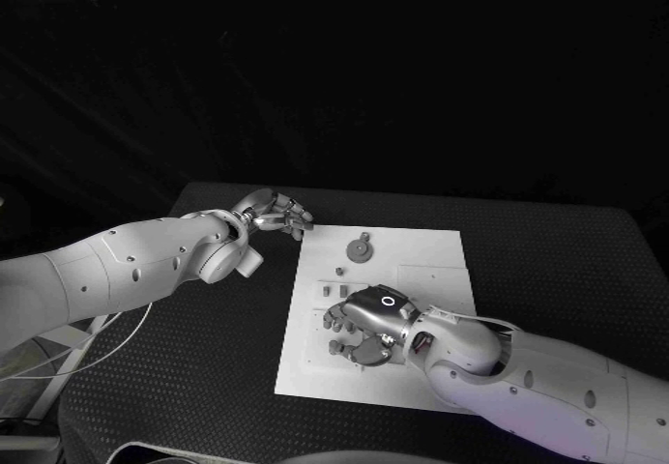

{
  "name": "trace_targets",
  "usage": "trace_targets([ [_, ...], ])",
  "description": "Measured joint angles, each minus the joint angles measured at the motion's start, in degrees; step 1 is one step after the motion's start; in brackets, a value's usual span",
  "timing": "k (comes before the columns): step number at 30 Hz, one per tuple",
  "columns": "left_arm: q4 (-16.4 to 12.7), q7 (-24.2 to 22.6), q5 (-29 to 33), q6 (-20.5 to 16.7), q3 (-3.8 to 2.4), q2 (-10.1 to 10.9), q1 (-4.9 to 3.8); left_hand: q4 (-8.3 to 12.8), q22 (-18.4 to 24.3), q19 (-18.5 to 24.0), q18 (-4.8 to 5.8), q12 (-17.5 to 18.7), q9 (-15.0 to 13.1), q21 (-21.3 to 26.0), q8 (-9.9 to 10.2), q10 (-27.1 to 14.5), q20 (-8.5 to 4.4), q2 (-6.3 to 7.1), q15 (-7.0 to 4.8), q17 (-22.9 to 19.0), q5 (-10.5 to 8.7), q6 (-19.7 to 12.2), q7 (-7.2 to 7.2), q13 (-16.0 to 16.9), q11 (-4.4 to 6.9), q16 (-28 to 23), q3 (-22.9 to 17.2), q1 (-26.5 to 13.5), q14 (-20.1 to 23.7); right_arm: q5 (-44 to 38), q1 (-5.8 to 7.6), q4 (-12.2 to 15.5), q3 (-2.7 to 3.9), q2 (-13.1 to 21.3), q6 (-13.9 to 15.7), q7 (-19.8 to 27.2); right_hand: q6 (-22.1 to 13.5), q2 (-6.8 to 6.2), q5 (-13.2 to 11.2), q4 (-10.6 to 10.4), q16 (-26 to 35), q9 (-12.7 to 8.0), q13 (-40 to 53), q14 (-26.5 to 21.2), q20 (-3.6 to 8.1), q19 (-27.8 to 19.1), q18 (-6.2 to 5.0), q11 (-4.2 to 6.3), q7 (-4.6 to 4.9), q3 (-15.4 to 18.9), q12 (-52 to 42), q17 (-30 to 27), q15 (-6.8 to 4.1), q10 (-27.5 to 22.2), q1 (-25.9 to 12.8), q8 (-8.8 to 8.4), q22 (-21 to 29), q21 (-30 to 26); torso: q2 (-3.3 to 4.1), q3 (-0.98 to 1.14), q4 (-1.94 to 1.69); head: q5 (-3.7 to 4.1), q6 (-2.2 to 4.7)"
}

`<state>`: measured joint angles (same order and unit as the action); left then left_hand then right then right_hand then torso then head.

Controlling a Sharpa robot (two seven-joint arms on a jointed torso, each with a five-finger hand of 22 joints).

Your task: Assemble the parts on the task board

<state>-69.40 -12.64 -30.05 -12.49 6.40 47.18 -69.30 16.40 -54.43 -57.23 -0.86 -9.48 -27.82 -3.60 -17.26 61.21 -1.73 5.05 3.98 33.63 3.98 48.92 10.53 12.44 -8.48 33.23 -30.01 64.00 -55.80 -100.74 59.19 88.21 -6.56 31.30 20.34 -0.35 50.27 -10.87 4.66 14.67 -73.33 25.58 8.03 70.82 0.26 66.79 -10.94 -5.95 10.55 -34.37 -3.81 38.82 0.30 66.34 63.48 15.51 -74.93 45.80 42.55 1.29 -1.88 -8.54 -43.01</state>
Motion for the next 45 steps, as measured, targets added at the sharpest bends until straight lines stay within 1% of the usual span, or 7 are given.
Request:
trace_targets([
  [6, 0.4, 0.0, 0.0, 0.0, 0.02, -0.3, 0.01, 0.0, 0.0, 0.0, 0.0, 0.0, 0.0, 0.0, 0.0, 0.0, 0.0, 0.0, 0.0, 0.0, 0.0, 0.0, 0.0, 0.0, 0.0, 0.0, 0.0, 0.0, 0.0, 7.0, 4.07, 1.2, 1.43, 3.3, 1.4, 1.6, -0.8, -0.58, 0.0, -4.4, 0.0, -0.2, 1.2, 0.0, -0.04, 0.1, 0.01, 0.03, 0.2, 1.2, -1.5, -0.2, -0.65, 1.3, -5.9, -0.35, 0.0, -0.1, -0.08, 0.09, 0.11, 1.1, 1.16],
  [13, 1.0, 0.0, 0.1, 0.0, 0.02, -0.7, 0.01, 0.0, 0.0, 0.0, 0.0, 0.0, 0.0, 0.0, 0.0, 0.0, 0.0, 0.0, 0.0, 0.0, 0.0, -0.1, 0.12, 0.0, 0.0, 0.0, 0.0, 0.0, 0.0, 19.6, 8.53, 1.8, 1.57, 8.4, 0.1, 2.3, -1.5, 1.06, 0.0, -0.9, 0.4, 0.1, 6.6, -1.8, -0.36, -2.1, 0.0, 1.78, 0.02, 3.0, -5.1, -0.3, -2.38, 5.7, -4.2, -0.35, 0.0, -0.9, -0.28, 0.13, 0.4, 1.87, 2.22],
  [17, 1.6, 0.0, 0.1, 0.1, 0.04, -1.1, 0.04, 0.0, 0.0, 0.0, 0.0, 0.0, 0.0, 0.0, 0.0, 0.0, 0.0, 0.0, 0.0, 0.1, 0.0, -0.2, 0.2, 0.0, 0.0, 0.0, 0.0, 0.0, 0.0, 25.2, 10.09, 1.8, 1.54, 10.8, -3.1, 1.5, -1.6, 2.0, 0.0, 1.5, -1.0, 0.6, 21.4, -1.9, -0.65, -2.6, -1.62, 3.84, -2.01, 4.8, -20.0, 0.5, -3.88, 9.9, -3.3, -0.3, 0.0, -1.3, -0.47, 0.23, 0.68, 2.38, 2.84],
  [19, 1.8, 0.0, 0.1, 0.1, 0.04, -1.3, 0.06, 0.0, 0.0, 0.0, 0.0, 0.0, 0.0, 0.0, 0.0, -0.1, 0.0, 0.0, 0.0, 0.1, 0.0, -0.2, 0.21, 0.0, 0.07, 0.0, 0.0, 0.0, 0.0, 27.5, 10.54, 1.5, 1.54, 11.5, -4.7, 0.9, -2.1, 3.03, 0.2, 1.4, -5.1, 1.5, 43.9, -3.9, -0.92, -3.0, -2.93, 4.2, -2.63, 6.3, -40.5, 3.0, -4.68, -1.5, -2.8, -0.15, 0.0, -1.6, -0.58, 0.29, 0.83, 2.72, 3.18],
  [22, 2.0, 0.0, 0.2, 0.1, 0.04, -1.5, 0.14, 0.0, 0.0, 0.0, 0.0, 0.0, 0.0, 0.0, 0.0, -0.1, 0.0, 0.0, 0.0, 0.1, 0.0, -0.2, 0.2, 0.0, 0.15, 0.0, 0.0, 0.0, 0.0, 30.9, 10.84, 0.8, 1.54, 12.4, -6.9, -0.4, -1.9, 3.03, 0.2, 1.2, -8.7, 2.3, 52.6, -3.4, -0.77, -2.1, -2.94, 4.08, -2.53, 6.2, -52.4, 5.2, -4.55, -3.5, -2.8, 0.13, 0.0, -0.1, -0.74, 0.4, 1.08, 3.11, 3.57],
  [35, 2.3, 0.0, 0.4, 0.3, 0.08, -1.7, 0.62, -0.2, 0.1, 0.0, 0.0, 0.0, 0.0, 0.0, 0.0, -0.1, 0.0, 0.0, 0.0, 0.1, 0.0, -0.2, 0.2, 0.0, 0.15, -0.2, 0.2, 0.0, 0.0, 36.2, 11.56, 1.8, 1.37, 17.1, -13.6, -7.2, 1.9, 5.71, 0.2, -4.0, -14.0, 7.3, 57.8, 0.1, 1.58, 1.3, -2.8, 6.0, -6.21, 5.1, -63.3, 10.7, -6.26, -1.8, -9.7, 4.09, 0.0, 3.9, -1.14, 0.91, 1.76, 4.4, 4.03],
  [45, 2.3, 0.0, 0.5, 0.4, 0.12, -1.5, 0.68, -0.2, 0.1, 0.0, 0.0, 0.0, 0.0, 0.0, 0.0, -0.1, 0.0, -0.24, 0.0, 0.1, 0.0, -0.2, 0.2, -0.1, 0.15, -0.2, 0.2, -0.2, 0.0, 36.3, 11.56, 5.2, -0.77, 21.5, -18.1, -12.6, 6.7, 7.91, 0.2, -8.6, -14.7, 9.9, 60.1, 3.6, 2.74, 2.9, -2.57, 7.61, -5.97, 5.1, -67.0, 15.6, -8.07, 3.0, -15.9, 5.57, 0.0, 5.0, -1.14, 0.91, 1.8, 5.77, 3.32],
])
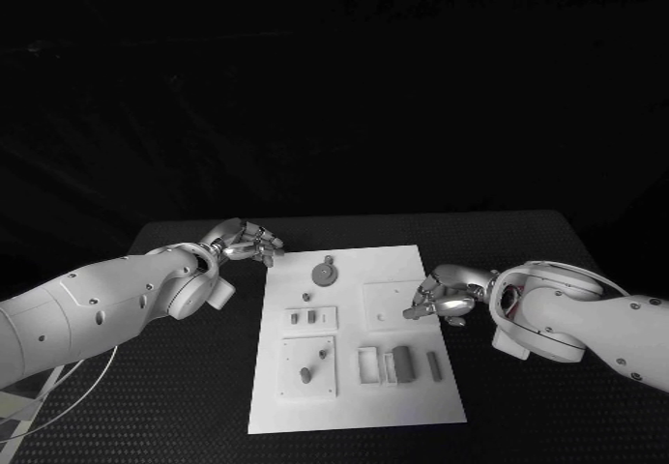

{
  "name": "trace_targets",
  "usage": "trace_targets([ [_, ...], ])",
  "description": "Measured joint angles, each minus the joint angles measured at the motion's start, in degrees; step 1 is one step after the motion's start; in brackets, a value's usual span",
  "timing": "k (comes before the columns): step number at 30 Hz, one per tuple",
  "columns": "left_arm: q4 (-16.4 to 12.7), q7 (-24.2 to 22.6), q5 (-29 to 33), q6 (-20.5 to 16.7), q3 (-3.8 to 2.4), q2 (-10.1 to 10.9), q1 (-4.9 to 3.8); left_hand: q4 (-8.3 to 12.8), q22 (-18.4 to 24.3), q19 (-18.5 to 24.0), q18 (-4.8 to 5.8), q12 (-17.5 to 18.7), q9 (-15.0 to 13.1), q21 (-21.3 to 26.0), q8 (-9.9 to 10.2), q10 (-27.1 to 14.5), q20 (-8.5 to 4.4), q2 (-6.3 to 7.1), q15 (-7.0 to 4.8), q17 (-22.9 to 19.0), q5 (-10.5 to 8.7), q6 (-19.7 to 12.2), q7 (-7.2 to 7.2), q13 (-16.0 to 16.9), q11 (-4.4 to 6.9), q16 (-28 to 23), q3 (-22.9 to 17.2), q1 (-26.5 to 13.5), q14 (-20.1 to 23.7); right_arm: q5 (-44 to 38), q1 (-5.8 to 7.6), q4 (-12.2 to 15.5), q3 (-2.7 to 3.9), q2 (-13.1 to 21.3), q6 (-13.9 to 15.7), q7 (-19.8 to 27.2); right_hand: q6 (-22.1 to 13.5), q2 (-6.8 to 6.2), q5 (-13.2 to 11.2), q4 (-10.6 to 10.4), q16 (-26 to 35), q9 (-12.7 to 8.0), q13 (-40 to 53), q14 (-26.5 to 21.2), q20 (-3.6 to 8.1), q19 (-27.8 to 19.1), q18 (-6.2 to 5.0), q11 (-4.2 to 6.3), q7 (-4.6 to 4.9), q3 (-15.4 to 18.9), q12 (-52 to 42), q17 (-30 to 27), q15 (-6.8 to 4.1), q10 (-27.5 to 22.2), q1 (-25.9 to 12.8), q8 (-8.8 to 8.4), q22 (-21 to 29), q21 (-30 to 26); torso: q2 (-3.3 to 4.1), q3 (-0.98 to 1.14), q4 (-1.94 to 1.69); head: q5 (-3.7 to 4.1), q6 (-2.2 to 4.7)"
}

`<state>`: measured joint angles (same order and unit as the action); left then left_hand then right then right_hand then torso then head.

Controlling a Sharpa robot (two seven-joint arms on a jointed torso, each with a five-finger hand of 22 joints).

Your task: Assemble the parts on the task board

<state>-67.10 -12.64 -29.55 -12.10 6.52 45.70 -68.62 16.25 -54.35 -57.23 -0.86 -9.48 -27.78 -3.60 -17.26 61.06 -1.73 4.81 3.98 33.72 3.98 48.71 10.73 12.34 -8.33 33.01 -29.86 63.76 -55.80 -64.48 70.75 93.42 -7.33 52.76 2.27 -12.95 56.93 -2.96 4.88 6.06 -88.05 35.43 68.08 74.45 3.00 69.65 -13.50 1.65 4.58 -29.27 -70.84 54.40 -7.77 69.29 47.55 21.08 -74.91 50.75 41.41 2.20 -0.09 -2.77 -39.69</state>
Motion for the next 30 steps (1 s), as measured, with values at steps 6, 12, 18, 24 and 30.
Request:
trace_targets([
  [6, 0.0, 0.0, 0.0, 0.1, 0.02, 0.0, 0.15, 0.0, 0.0, 0.0, 0.0, 0.0, 0.0, 0.0, 0.0, 0.0, 0.0, 0.0, 0.0, 0.1, 0.0, 0.0, 0.0, 0.0, 0.0, 0.0, 0.0, 0.0, 0.0, -0.1, -0.01, 1.3, -0.98, 0.6, -3.7, -3.2, 0.6, -0.05, 0.0, -1.2, 0.0, 1.1, 0.7, 0.5, 0.29, 0.3, 0.18, 0.61, -0.33, -0.2, -0.8, 1.0, -0.29, 1.0, -2.0, 0.06, 0.0, 0.2, -0.02, -0.04, 0.08, 0.51, -0.35],
  [12, 0.1, 0.0, 0.0, 0.1, 0.05, -0.1, 0.3, 0.0, 0.0, 0.0, 0.0, -0.2, 0.0, 0.0, -0.2, 0.0, 0.0, -0.23, 0.0, 0.1, 0.0, 0.0, 0.0, 0.0, 0.0, 0.0, 0.0, -0.2, 0.0, -0.9, 0.0, 1.6, -1.6, 0.1, -7.4, -6.0, 0.6, -1.53, 0.0, -2.8, 0.0, 1.5, 0.5, 0.6, 0.29, 0.3, 0.18, 0.61, -0.34, 0.0, -0.8, 1.1, -0.22, 1.0, -5.1, -0.25, 0.0, 0.4, -0.08, -0.11, 0.04, 0.97, -0.62],
  [18, 0.1, 0.0, 0.1, 0.3, 0.07, 0.0, 0.34, -0.3, 0.1, 0.0, 0.0, -0.2, 0.1, 0.0, -0.2, 0.0, 0.0, -0.37, 0.0, 0.2, 0.0, 0.0, 0.0, -0.1, 0.0, -0.2, 0.3, -1.0, 0.0, -3.4, -0.06, 1.4, -2.83, -1.3, -9.0, -7.4, 0.7, -9.58, -1.8, -8.3, 0.0, 1.5, 0.2, 0.7, 0.61, 0.6, 0.23, 0.61, -0.42, -2.3, -0.8, 1.5, -0.28, 1.0, -9.7, -1.32, 0.0, 0.4, -0.09, -0.22, -0.04, 1.36, -0.8],
  [24, 0.1, 0.0, 0.3, 0.5, 0.07, -0.1, 0.34, -0.7, 0.2, 0.0, 0.0, -0.2, 0.1, 0.0, -0.2, -0.2, 0.0, -0.56, 0.0, 0.4, 0.0, -0.1, -0.15, -0.2, -0.21, -0.4, 0.7, -2.1, 0.0, -5.2, -0.88, 0.9, -3.19, -2.9, -9.6, -7.6, 0.8, -10.39, -1.8, -10.8, 0.0, 1.8, 0.3, 0.9, 0.88, 0.9, 0.33, 0.42, -0.54, -1.5, -0.8, 2.0, -0.32, 1.2, -11.3, -1.57, 0.0, 0.7, -0.03, -0.22, -0.01, 1.34, -0.95],
  [30, 0.1, 0.0, 0.5, 0.7, 0.07, -0.1, 0.33, -0.9, 0.2, 0.0, 0.0, -0.5, 0.1, 0.0, -0.2, -0.4, 0.0, -0.96, 0.0, 0.5, 0.0, -0.3, 0.06, -0.2, -0.05, -0.5, 0.9, -2.9, 0.0, -6.8, -1.97, 0.0, -3.31, -4.0, -9.8, -7.6, 0.8, -9.41, -1.8, -10.5, 0.0, 2.1, 0.4, 0.9, 1.04, 0.7, 0.75, 0.61, -0.56, 0.0, -0.8, 2.3, -0.31, 1.4, -11.0, -1.8, 0.0, 1.0, 0.0, -0.22, -0.05, 1.33, -1.14],
])
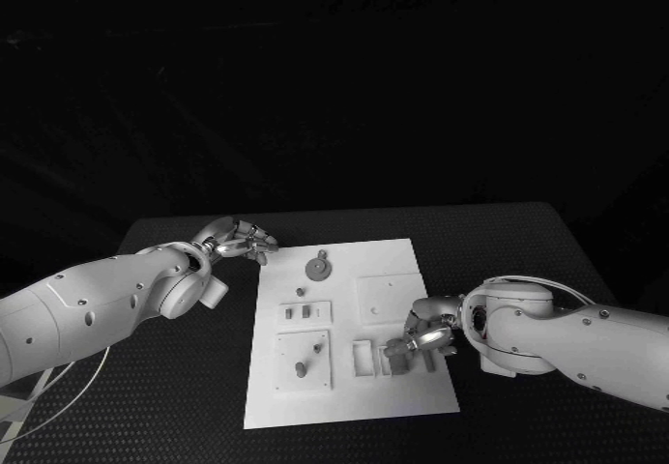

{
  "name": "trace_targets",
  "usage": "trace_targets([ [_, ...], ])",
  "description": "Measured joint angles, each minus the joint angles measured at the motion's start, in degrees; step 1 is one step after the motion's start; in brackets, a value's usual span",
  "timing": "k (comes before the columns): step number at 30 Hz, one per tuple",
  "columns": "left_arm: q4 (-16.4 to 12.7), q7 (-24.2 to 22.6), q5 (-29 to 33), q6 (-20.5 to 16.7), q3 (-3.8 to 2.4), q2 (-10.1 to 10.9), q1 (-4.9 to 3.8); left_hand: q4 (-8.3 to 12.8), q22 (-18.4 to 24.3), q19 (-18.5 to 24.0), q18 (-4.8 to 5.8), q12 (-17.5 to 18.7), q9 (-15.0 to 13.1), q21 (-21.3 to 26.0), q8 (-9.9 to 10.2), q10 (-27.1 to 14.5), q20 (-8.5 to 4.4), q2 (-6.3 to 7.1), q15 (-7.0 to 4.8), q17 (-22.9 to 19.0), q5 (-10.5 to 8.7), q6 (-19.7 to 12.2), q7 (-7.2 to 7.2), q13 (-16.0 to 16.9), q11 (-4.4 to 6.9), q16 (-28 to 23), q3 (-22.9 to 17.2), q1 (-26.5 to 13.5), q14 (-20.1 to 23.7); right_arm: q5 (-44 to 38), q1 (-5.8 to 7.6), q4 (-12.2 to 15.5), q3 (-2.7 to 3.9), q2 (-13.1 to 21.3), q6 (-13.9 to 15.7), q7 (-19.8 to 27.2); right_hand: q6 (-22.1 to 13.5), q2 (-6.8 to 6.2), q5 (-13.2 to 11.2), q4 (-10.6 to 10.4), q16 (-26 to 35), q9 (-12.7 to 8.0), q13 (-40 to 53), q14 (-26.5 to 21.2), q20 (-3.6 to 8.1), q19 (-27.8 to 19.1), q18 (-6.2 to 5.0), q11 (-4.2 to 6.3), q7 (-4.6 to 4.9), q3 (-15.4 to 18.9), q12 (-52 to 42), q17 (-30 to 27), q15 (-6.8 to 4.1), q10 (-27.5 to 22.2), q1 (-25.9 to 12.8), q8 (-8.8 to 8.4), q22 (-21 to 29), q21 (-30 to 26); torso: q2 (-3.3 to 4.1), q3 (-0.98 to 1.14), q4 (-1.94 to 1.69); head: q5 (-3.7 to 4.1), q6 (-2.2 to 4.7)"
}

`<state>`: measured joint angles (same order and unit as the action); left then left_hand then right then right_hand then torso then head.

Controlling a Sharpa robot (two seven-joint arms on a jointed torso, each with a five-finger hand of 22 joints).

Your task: Assemble the parts on the task board

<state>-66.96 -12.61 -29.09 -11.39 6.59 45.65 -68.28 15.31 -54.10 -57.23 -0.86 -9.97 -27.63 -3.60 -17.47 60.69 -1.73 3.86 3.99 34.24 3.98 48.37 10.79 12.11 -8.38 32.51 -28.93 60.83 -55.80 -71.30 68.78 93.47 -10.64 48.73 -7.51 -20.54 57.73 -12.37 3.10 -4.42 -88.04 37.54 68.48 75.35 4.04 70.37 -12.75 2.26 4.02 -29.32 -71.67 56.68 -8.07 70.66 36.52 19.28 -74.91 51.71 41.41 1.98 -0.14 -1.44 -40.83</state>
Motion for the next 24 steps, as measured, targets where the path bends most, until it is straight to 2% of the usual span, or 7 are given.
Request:
trace_targets([
  [4, 0.0, 0.0, 0.1, 0.1, 0.0, 0.1, 0.0, -1.1, 0.1, 0.0, -0.01, 0.0, 0.1, 0.0, 0.0, 0.0, 0.0, -0.37, 0.0, 0.2, 0.0, 0.0, 0.0, -0.1, 0.0, -0.3, 0.5, -1.6, 0.0, -0.7, -0.48, -0.8, 0.03, -0.2, -0.1, 0.0, 0.0, 0.55, 0.0, 0.1, 0.0, 0.1, -0.3, 0.0, 0.06, -0.1, 0.16, 0.0, -0.03, 0.9, 0.0, -0.2, 0.01, 0.0, 0.1, 0.0, 0.0, 0.0, 0.02, 0.03, -0.09, -0.02, -0.21],
  [6, 0.0, 0.0, 0.2, 0.2, 0.0, 0.1, 0.0, -1.1, 0.1, 0.0, 0.0, 0.0, 0.1, 0.0, 0.0, -0.1, 0.0, -0.4, 0.0, 0.2, 0.0, 0.0, 0.0, -0.2, -0.12, -0.3, 0.5, -1.6, 0.0, -1.0, -0.89, -1.1, -0.07, -0.3, -0.2, 0.0, 0.0, 1.22, 0.0, 0.1, 0.0, 0.2, -0.4, 0.0, 0.06, -0.1, 0.17, 0.0, -0.04, 1.3, 0.0, -0.3, 0.01, 0.0, 0.2, -0.31, 0.0, 0.0, 0.03, 0.01, -0.13, -0.09, -0.31],
  [10, 0.0, 0.0, 0.3, 0.3, 0.01, 0.2, 0.0, -1.3, 0.2, 0.2, 0.0, 0.0, 0.1, 0.0, 0.0, -0.2, 0.2, -0.47, 0.0, 0.3, 0.0, 0.0, 0.0, -0.2, -0.21, -0.3, 0.7, -2.1, 0.0, -1.5, -1.48, -1.7, -0.2, -0.8, -0.2, 0.0, 0.0, 1.52, 0.0, 0.3, 0.0, 0.3, -0.6, 0.0, 0.06, -0.1, 0.17, 0.0, -0.05, 1.8, 0.1, -0.3, 0.02, 0.0, 0.5, -0.31, 0.0, 0.0, 0.03, -0.03, -0.15, -0.31, -0.5],
  [15, 0.0, 0.0, 0.3, 0.4, 0.01, 0.2, 0.0, -1.3, 0.1, 0.2, 0.0, 0.0, 0.1, 0.0, 0.0, -0.2, 0.2, -0.59, 0.0, 0.3, 0.0, 0.0, 0.0, -0.2, -0.21, -0.3, 0.7, -2.2, 0.0, -2.7, -1.74, -2.5, -0.19, -1.3, -0.2, 0.0, 0.0, 2.88, 0.0, 0.5, 0.0, 0.5, -0.9, -0.1, 0.17, -0.8, 0.35, 0.0, -0.13, 2.8, 0.3, -0.4, -0.11, 0.0, 0.8, -0.46, 0.0, 0.2, 0.02, -0.03, -0.08, -0.49, -0.66],
  [19, 0.0, 0.0, 0.3, 0.4, 0.01, 0.2, 0.0, -1.4, 0.1, 0.2, 0.0, -0.2, 0.1, 0.0, 0.0, -0.2, 0.2, -0.7, 0.0, 0.4, 0.0, 0.0, 0.0, -0.2, -0.21, -0.3, 0.8, -2.4, 0.0, -3.5, -1.91, -2.8, -0.16, -1.5, -0.2, 0.0, 0.1, 3.21, 0.0, 0.9, 0.0, 0.8, -1.0, -0.1, 0.25, -0.9, 0.36, 0.0, -0.15, 3.6, 0.3, -0.4, -0.12, 0.0, 1.1, -0.57, 0.0, 0.2, 0.01, -0.03, -0.05, -0.53, -0.76],
  [24, 0.0, 0.0, 0.4, 0.5, 0.01, 0.2, 0.0, -1.4, 0.1, 0.2, 0.0, -0.2, 0.1, 0.0, 0.0, -0.2, 0.2, -0.54, 0.0, 0.4, 0.0, 0.0, 0.0, -0.2, -0.21, -0.3, 0.8, -2.5, 0.0, -4.0, -2.25, -3.3, -0.03, -2.1, 0.0, 0.0, 0.2, 4.34, 0.0, 1.3, 0.0, 0.9, -1.2, -0.1, 0.25, -0.9, 0.35, 0.0, -0.34, 4.3, 0.5, -0.4, -0.12, 0.0, 1.6, -0.6, 0.0, 0.2, 0.01, -0.03, -0.02, -0.57, -0.86],
])
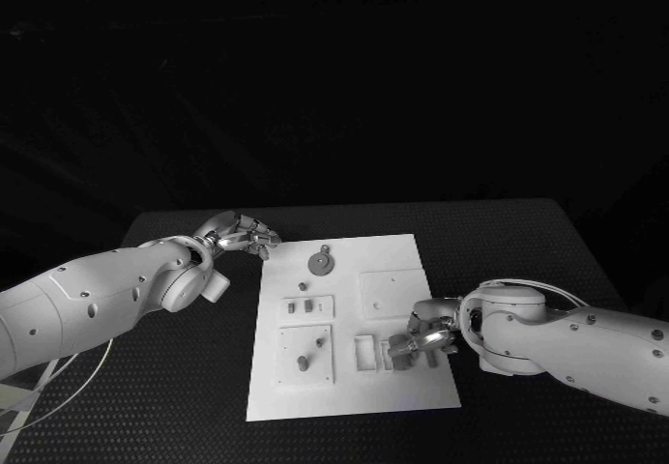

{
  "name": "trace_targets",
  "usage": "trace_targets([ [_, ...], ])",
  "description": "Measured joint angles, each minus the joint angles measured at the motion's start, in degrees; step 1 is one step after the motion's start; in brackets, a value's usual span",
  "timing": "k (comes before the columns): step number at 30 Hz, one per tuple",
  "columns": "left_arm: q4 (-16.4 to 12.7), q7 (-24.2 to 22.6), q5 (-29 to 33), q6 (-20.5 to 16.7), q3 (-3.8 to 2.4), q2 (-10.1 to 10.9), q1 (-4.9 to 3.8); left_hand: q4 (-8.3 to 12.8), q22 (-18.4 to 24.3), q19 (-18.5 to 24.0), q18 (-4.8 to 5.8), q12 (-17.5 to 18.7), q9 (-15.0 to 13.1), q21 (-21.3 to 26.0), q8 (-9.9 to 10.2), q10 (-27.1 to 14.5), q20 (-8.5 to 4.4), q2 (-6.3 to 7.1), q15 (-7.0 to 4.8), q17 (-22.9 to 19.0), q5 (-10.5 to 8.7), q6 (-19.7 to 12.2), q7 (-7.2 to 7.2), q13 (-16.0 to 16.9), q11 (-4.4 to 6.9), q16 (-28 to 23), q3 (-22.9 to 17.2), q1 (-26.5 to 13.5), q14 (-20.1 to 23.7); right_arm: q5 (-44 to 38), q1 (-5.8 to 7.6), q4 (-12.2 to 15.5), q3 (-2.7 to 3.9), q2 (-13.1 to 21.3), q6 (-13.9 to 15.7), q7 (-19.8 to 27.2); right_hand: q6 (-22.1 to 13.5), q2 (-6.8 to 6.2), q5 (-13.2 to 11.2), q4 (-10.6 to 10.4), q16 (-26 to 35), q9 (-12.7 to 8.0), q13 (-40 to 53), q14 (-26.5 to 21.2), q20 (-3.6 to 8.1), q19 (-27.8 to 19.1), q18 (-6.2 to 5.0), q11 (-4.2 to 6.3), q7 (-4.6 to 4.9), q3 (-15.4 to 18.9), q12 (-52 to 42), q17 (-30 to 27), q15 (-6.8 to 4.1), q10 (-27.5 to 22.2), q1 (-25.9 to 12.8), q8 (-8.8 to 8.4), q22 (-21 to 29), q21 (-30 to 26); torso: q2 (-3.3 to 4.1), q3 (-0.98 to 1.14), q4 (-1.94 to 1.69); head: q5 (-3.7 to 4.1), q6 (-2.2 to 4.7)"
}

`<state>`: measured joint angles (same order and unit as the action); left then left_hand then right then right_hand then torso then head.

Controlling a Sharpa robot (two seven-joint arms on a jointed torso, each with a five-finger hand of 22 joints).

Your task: Assemble the parts on the task board

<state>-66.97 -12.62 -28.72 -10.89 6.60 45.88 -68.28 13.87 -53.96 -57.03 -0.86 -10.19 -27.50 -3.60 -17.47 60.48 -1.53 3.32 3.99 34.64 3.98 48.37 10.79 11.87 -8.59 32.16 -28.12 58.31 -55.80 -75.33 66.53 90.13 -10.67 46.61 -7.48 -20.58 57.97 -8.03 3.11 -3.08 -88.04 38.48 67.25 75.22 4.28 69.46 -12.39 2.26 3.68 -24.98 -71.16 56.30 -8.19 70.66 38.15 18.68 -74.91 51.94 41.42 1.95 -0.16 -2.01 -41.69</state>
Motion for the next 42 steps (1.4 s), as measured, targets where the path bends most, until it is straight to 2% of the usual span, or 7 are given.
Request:
trace_targets([
  [8, 0.0, 0.0, 0.0, 0.1, 0.0, 0.0, 0.0, 0.0, 0.0, 0.0, 0.0, 0.0, 0.0, 0.0, 0.0, 0.0, 0.0, 0.06, 0.0, 0.0, 0.0, 0.0, 0.0, 0.0, 0.0, -0.2, 0.0, -0.1, 0.0, -0.3, -0.33, -0.2, 0.11, -0.7, 0.0, -0.4, 0.5, 2.61, 0.0, 1.6, 0.2, 0.0, -0.4, 0.0, 0.42, -0.6, 0.01, 0.18, -0.07, 2.3, 0.5, -0.3, 0.0, -0.2, 1.7, -0.01, 0.0, 0.0, -0.02, -0.03, 0.0, -0.1, -0.06],
  [14, 0.0, 0.0, 0.0, 0.1, 0.0, 0.0, 0.0, 0.0, 0.0, 0.0, 0.0, 0.0, 0.0, 0.0, 0.0, 0.0, 0.0, 0.06, 0.0, 0.0, 0.0, 0.0, 0.0, 0.0, 0.0, -0.2, 0.0, -0.1, 0.0, -0.3, -0.54, -0.4, 0.16, -1.3, -0.1, -0.5, 0.6, 4.63, 0.0, 5.4, 0.2, 1.4, -0.7, 0.0, 0.53, -1.3, 0.07, -0.01, 0.1, 3.3, 0.5, -0.4, 0.0, -0.4, 3.7, -0.02, 0.0, 0.2, -0.03, -0.04, 0.0, -0.1, -0.06],
  [15, 0.0, 0.0, 0.0, 0.1, 0.0, 0.0, 0.0, 0.0, 0.0, 0.0, 0.0, 0.0, 0.0, 0.0, 0.0, 0.0, 0.0, 0.06, 0.0, 0.0, 0.0, 0.0, 0.0, 0.0, 0.0, -0.2, 0.0, -0.1, 0.0, -0.3, -0.56, -0.5, 0.16, -1.4, -0.1, -0.6, 0.7, 5.16, 0.0, 6.4, 0.2, 2.7, -0.7, 0.0, 0.54, -1.3, 0.07, -0.01, 0.17, 3.5, 0.5, -0.5, 0.01, -0.4, 4.2, -0.02, 0.0, 0.2, -0.03, -0.04, 0.0, -0.16, -0.03],
  [23, 0.0, 0.0, 0.0, 0.1, 0.0, 0.0, 0.0, 0.0, 0.0, 0.0, 0.0, 0.0, 0.0, 0.0, 0.0, 0.0, 0.0, 0.06, 0.0, 0.0, 0.0, -0.2, -0.17, 0.0, 0.0, -0.2, 0.0, -0.1, 0.0, -0.2, -0.57, -0.4, 0.18, -1.5, 0.0, -0.7, 1.1, 9.69, -0.2, 17.2, 0.7, 3.0, -1.4, 0.0, 0.2, -1.8, 0.12, -0.01, 0.62, 6.0, 1.2, -0.9, 0.02, -0.4, 4.0, -0.06, 0.0, 0.2, -0.03, -0.04, 0.01, -0.6, -0.05],
  [34, 0.0, 0.0, 0.1, 0.1, 0.0, 0.0, 0.0, 0.0, 0.0, 0.0, 0.0, 0.0, 0.0, 0.0, 0.0, 0.0, 0.0, 0.06, 0.0, 0.0, 0.0, -0.2, -0.17, 0.0, 0.0, -0.2, 0.0, -0.1, 0.0, 4.2, -0.75, -0.3, 0.04, -0.6, 2.1, -1.1, 2.3, 11.09, -0.3, 18.0, 1.0, 3.0, -1.9, -0.2, -0.04, -1.6, 0.12, -0.01, 0.23, 6.6, 1.6, -1.6, -0.03, -0.4, 3.8, -2.23, 0.0, 0.2, -0.03, -0.04, 0.02, -0.81, -0.12],
  [39, 0.0, 0.2, 0.1, 0.2, 0.0, 0.0, 0.0, 0.0, 0.0, 0.0, 0.0, 0.0, 0.0, 0.0, 0.0, -0.2, 0.0, 0.06, 0.0, 0.1, 0.0, -0.2, -0.17, 0.0, 0.2, -0.2, 0.0, -0.1, 0.0, 7.6, -0.66, 0.1, -0.15, 0.0, 3.5, -1.2, 2.4, 12.34, -0.5, 18.0, 1.2, 0.0, -2.2, -0.4, -0.15, -1.7, 0.12, 0.21, 0.16, 6.6, 1.6, -1.8, -0.02, -0.6, 3.4, -2.6, 0.0, -0.1, -0.03, -0.06, 0.01, -0.86, 0.01],
  [42, 0.0, 0.2, 0.1, 0.3, 0.01, 0.0, 0.0, 0.0, 0.0, 0.0, 0.0, 0.0, 0.0, 0.0, 0.0, -0.2, 0.0, 0.06, 0.0, 0.1, 0.0, -0.2, -0.17, 0.0, 0.2, -0.2, 0.0, -0.1, 0.0, 10.1, -0.53, 0.1, -0.21, 0.2, 4.0, -1.3, 2.5, 12.72, -0.5, 18.0, 1.2, 0.1, -2.4, -0.6, -0.24, -1.8, 0.12, 0.25, 0.1, 6.6, 2.0, -2.3, -0.05, -0.7, 3.7, -2.52, 0.0, -0.1, -0.03, -0.07, 0.01, -0.86, 0.03],
])
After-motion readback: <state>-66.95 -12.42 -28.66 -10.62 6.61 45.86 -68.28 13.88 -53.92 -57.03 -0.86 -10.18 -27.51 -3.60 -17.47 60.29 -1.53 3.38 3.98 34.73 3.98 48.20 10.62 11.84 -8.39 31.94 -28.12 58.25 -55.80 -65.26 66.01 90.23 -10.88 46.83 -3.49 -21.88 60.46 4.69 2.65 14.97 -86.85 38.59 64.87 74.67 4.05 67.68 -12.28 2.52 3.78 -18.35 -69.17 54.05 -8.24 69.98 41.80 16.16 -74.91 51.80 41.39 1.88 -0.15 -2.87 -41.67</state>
